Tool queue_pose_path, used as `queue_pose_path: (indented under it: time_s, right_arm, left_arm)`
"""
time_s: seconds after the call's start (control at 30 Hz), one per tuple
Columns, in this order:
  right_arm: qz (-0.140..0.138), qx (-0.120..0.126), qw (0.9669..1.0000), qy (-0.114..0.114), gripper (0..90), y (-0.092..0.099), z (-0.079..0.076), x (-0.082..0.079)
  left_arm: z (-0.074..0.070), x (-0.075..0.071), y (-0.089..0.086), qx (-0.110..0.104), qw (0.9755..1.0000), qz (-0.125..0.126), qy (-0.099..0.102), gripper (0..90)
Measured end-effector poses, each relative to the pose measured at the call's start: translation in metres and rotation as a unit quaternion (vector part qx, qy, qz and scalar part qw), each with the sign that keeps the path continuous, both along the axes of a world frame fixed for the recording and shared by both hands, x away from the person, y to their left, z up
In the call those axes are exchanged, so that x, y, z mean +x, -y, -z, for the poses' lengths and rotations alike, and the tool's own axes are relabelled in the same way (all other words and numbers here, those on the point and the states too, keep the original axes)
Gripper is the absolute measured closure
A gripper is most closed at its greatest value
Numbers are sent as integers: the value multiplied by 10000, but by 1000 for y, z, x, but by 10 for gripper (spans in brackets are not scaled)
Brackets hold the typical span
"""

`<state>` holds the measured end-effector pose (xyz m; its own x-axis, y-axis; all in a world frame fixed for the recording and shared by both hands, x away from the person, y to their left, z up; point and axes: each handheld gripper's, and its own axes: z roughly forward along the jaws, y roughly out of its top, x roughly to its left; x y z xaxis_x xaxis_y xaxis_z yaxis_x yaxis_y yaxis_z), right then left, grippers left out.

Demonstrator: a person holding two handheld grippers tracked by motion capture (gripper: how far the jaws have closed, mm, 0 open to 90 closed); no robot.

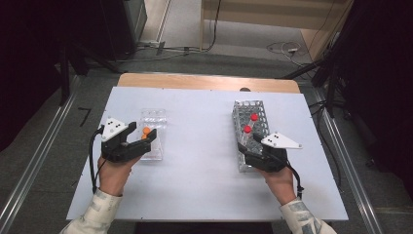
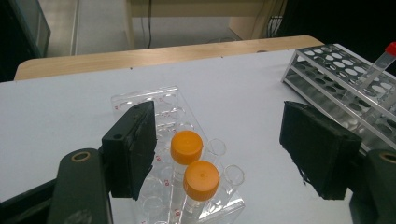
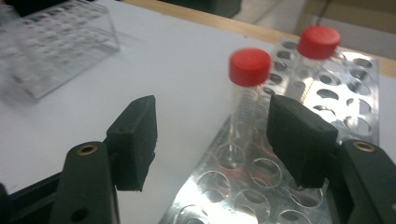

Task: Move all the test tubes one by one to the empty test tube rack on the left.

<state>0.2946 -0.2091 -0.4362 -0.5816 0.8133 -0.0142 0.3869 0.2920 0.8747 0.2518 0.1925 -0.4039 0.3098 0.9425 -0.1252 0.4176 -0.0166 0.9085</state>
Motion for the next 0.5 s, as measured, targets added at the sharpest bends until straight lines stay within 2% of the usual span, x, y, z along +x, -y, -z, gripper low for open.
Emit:
queue_pose_path:
  time_s: [0.13,0.33,0.5]
  right_arm:
    - [335,-165,9993,-97,351,-7,9,9]
    - [504,-162,9986,-92,430,-11,12,17]
    - [684,-307,9971,-110,518,-16,12,22]
  left_arm:
    - [0,0,-1,-4,10000,-4,4,277]
    - [0,0,-1,-7,10000,-16,4,279]
    - [0,-1,-1,-6,10000,-9,7,280]
